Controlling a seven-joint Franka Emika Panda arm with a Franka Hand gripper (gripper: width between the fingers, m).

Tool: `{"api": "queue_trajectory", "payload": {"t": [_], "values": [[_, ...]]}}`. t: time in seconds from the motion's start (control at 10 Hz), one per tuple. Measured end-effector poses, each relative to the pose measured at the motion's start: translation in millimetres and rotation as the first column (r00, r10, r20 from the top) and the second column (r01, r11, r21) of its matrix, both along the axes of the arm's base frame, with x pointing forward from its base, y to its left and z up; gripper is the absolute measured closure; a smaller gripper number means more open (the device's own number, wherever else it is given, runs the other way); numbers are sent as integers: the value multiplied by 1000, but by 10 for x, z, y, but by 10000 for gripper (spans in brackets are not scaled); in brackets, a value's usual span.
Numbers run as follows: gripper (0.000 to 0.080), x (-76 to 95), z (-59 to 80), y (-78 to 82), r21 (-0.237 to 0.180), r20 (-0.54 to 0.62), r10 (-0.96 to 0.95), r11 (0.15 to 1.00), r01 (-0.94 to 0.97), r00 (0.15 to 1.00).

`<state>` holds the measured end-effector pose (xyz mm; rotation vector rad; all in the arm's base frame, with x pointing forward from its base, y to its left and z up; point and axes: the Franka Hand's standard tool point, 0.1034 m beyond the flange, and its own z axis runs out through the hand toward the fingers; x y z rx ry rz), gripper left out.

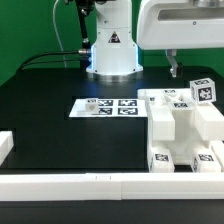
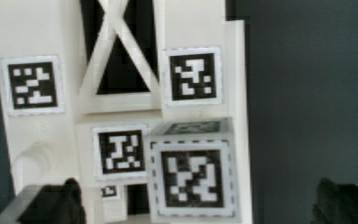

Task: Assemble chair

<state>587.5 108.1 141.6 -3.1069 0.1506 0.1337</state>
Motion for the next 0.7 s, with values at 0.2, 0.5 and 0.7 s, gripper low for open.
{"api": "queue_trajectory", "payload": {"t": [0.2,0.5,0.7], "values": [[151,11,-60,34,-5,23,-14,1000,14,1000],[151,-5,-159,61,-8,58,-42,999,42,997],[414,-4,-161,57,-9,57,-63,998,64,996]]}}
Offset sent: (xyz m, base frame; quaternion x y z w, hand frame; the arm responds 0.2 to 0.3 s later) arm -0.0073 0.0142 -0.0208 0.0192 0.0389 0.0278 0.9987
